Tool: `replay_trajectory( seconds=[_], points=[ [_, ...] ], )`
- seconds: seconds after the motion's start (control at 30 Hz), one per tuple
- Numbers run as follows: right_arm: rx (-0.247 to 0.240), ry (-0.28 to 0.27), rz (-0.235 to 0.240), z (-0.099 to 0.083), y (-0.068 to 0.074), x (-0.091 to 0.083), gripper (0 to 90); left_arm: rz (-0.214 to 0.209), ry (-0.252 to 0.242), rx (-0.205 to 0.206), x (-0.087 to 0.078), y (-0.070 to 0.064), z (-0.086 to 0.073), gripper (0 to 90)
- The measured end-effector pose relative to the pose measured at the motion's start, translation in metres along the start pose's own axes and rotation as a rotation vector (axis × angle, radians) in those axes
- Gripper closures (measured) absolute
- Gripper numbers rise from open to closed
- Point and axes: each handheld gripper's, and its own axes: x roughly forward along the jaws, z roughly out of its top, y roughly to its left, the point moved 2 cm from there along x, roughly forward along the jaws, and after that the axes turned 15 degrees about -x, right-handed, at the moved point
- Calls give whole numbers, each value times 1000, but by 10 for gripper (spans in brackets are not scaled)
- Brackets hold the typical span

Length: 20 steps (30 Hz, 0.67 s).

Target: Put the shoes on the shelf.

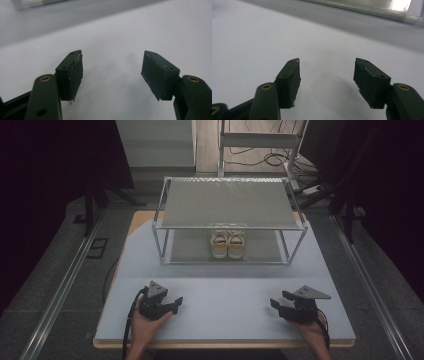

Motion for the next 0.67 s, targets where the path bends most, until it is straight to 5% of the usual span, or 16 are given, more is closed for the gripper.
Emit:
replay_trajectory(
  seconds=[0.2,0.67],
  points=[
    [-36,25,1,2,4,4,368,1,-13,-12,-4,7,1,331],
    [-24,2,4,1,3,1,358,-5,-5,9,1,5,-2,314]
  ],
)
